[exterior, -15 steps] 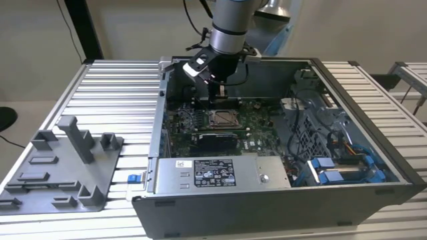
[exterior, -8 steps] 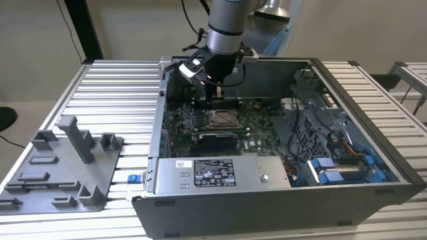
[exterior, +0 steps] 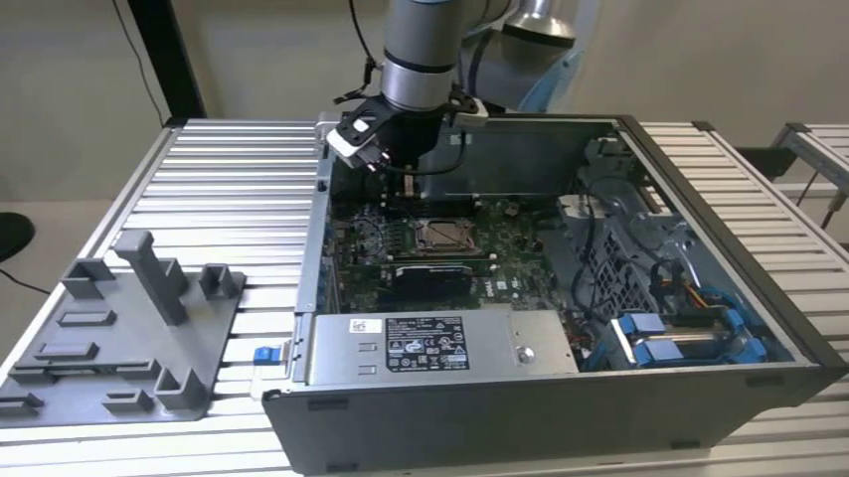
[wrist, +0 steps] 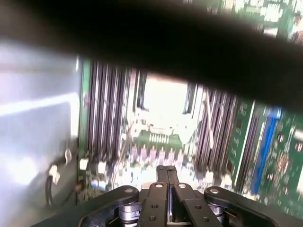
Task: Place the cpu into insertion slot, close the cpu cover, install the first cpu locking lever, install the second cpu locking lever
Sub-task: 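Close the cpu cover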
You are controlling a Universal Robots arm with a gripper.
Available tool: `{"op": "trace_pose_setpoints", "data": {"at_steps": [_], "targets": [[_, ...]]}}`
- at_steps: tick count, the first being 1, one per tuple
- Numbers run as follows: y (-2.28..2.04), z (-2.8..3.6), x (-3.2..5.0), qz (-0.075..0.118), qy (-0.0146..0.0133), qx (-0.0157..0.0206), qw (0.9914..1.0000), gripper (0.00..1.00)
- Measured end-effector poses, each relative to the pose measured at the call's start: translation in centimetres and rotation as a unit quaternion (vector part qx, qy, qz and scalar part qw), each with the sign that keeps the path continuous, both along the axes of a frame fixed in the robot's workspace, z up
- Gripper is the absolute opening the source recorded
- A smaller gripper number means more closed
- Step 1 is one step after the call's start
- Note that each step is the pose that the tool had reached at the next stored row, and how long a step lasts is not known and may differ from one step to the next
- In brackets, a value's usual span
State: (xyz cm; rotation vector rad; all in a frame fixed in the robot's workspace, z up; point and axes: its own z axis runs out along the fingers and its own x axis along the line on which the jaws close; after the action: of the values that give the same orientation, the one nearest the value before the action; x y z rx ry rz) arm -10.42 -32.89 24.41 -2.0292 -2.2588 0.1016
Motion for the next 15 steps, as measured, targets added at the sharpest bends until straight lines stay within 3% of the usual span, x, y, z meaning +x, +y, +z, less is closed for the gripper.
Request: {"op": "trace_pose_setpoints", "data": {"at_steps": [3,15], "targets": [[0.0,-0.11,-1.05,0.0,-0.0001,0.0004,1.0,0.0],[0.0,-0.11,-1.08,0.0,0.0,0.0005,1.0,0.0]]}}
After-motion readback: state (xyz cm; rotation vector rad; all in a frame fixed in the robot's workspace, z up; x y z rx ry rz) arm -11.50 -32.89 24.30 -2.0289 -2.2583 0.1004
